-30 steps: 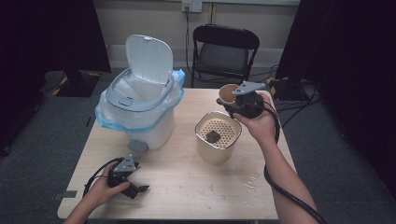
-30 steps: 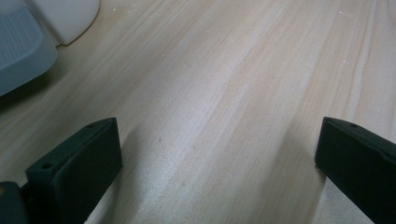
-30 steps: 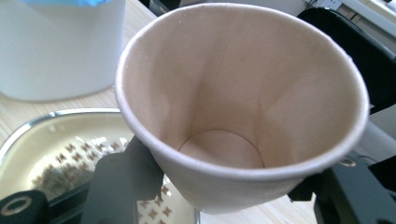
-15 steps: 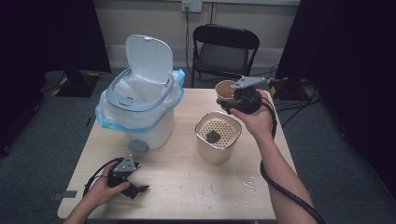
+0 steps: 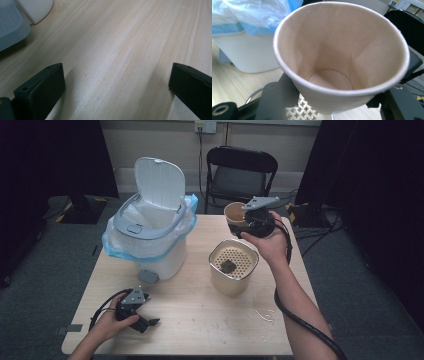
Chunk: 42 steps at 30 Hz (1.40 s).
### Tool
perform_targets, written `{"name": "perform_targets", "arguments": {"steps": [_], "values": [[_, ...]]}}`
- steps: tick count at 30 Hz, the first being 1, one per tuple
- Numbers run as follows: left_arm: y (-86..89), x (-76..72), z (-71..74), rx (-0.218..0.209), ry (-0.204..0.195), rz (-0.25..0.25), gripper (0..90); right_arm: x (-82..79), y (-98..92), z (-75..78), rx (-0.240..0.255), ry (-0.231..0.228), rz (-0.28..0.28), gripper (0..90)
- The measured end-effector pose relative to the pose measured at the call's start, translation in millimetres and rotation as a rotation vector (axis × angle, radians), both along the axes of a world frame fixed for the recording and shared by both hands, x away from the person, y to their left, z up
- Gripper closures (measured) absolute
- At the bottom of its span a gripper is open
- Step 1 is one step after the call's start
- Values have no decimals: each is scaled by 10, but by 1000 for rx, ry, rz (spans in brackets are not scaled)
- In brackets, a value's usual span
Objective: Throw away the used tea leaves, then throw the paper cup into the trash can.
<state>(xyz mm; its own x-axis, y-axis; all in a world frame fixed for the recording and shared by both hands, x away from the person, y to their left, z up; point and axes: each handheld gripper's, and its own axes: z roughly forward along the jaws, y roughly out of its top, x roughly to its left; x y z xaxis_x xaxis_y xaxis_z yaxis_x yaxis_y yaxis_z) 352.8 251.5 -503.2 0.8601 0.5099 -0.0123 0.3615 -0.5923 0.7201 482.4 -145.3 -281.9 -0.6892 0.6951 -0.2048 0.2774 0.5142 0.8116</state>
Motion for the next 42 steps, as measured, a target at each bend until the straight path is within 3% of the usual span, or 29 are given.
{"name": "perform_targets", "arguments": {"steps": [18,42], "values": [[1,0,0,0,0,-1,0,31,217,123,-23,14,54,434],[-1,3,0,2,-1,-2,0,90,472,327,13,14,99,433]]}}
